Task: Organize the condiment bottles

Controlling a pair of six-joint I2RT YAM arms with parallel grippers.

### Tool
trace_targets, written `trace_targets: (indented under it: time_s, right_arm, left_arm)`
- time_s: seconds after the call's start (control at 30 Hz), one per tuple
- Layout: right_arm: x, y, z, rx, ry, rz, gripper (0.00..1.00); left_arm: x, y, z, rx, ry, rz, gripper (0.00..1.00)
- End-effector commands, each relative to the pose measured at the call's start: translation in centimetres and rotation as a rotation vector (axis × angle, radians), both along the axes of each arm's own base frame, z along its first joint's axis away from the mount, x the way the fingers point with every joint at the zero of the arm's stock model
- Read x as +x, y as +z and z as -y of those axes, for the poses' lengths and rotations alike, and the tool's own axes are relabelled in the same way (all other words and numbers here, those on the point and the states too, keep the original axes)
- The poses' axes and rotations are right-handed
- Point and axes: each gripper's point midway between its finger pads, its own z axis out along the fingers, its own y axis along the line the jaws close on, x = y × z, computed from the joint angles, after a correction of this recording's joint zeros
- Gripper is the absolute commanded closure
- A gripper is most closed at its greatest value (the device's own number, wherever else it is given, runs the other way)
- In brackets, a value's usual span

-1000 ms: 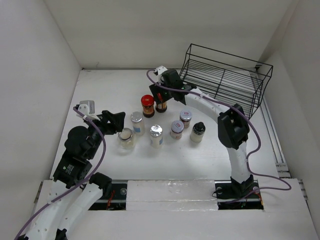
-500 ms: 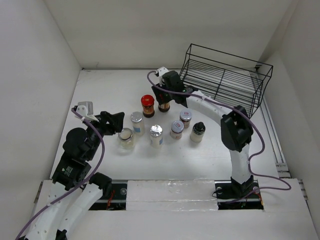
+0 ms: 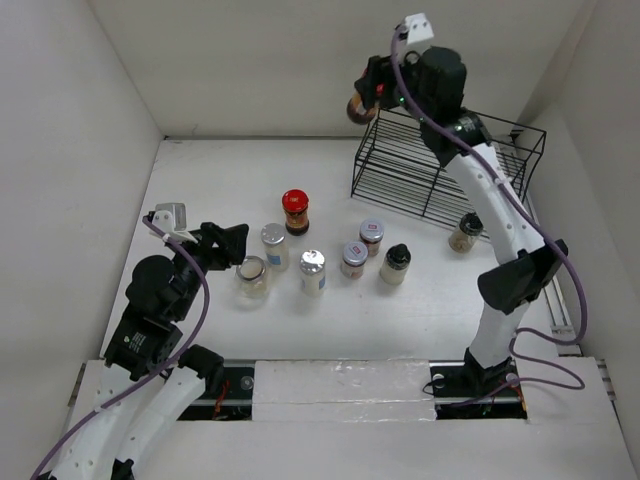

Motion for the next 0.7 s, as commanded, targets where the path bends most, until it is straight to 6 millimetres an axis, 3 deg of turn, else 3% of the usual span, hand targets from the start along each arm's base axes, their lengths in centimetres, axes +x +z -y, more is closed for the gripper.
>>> trace_targets:
  time_s: [0.0, 0.1, 0.17, 0.27, 0.4, 0.57, 0.67]
  right_arm:
    - [2.3, 6.8, 4.1, 0.102, -0.08, 0.157, 0.54]
    - [4.7, 8.3, 6.0, 0.15, -0.112, 0.197, 0.54]
    - [6.5, 9.6, 8.3, 0.175, -0.155, 0.243, 0.55]
    - [7.9, 10.2, 10.9, 0.222, -0.19, 0.27, 0.55]
    - [9.4, 9.3, 12.5, 0.263, -0.2, 0.265, 0.55]
    - [9.9, 8.2, 11.9, 0.262, -0.177, 0.24, 0.55]
    - [11.1, 5.1, 11.8, 0.236, -0.185, 0.178, 0.55]
  left_arm:
    - [0.4, 0.6, -0.2, 0.002, 0.013, 0.032, 0.36]
    - [0.6, 0.2, 0.2, 0.01, 0.0, 0.014, 0.35]
    - [0.6, 0.2, 0.2, 0.01, -0.001, 0.014, 0.35]
    - [1.1, -0.4, 0.4, 0.02, -0.001, -0.007, 0.35]
    - [1.2, -0.6, 0.5, 0.023, -0.001, -0.016, 0.35]
    - [1.3, -0.6, 0.3, 0.024, 0.008, -0.015, 0.35]
    - [1.3, -0.6, 0.3, 0.024, 0.008, -0.015, 0.35]
